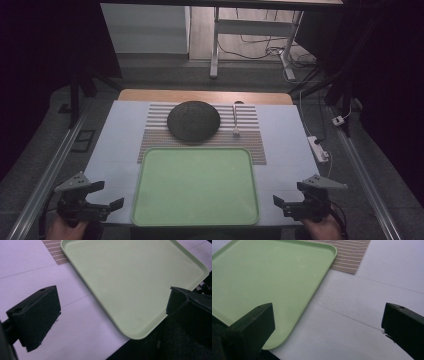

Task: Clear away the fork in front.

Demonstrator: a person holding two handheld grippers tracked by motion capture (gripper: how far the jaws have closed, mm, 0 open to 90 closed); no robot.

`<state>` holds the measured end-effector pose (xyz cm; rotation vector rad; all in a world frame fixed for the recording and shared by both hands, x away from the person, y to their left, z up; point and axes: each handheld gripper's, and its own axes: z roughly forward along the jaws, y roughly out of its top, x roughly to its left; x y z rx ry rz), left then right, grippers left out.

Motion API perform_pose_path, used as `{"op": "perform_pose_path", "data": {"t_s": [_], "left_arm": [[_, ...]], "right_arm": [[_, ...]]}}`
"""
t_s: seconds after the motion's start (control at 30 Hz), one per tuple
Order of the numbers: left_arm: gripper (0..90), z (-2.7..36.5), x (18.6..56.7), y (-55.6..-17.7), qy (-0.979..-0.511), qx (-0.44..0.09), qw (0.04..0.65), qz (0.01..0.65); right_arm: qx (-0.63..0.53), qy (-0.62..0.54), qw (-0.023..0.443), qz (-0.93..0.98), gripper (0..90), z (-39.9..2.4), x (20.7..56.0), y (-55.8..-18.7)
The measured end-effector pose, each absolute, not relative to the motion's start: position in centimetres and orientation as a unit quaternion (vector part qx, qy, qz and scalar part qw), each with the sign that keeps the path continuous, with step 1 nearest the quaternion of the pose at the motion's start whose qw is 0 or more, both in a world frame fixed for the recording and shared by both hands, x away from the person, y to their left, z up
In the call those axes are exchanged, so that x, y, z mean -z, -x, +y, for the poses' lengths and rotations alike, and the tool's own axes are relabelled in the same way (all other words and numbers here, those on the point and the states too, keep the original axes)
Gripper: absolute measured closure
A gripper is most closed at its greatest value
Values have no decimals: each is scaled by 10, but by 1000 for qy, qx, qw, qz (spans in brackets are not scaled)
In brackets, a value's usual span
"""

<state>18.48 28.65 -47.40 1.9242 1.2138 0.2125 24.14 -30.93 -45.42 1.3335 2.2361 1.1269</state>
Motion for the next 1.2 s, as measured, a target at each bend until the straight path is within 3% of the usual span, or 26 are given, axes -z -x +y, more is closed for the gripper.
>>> {"op": "perform_pose_path", "data": {"t_s": [0.47, 1.2], "left_arm": [[2, 285, 475, -185, -774, -76, 408, 478], [11, 284, 475, -186, -780, -73, 405, 472]], "right_arm": [[-383, -458, 125, 792, 0, -307, 456, -246], [-389, -426, 150, 803, 0, -301, 452, -243]]}}
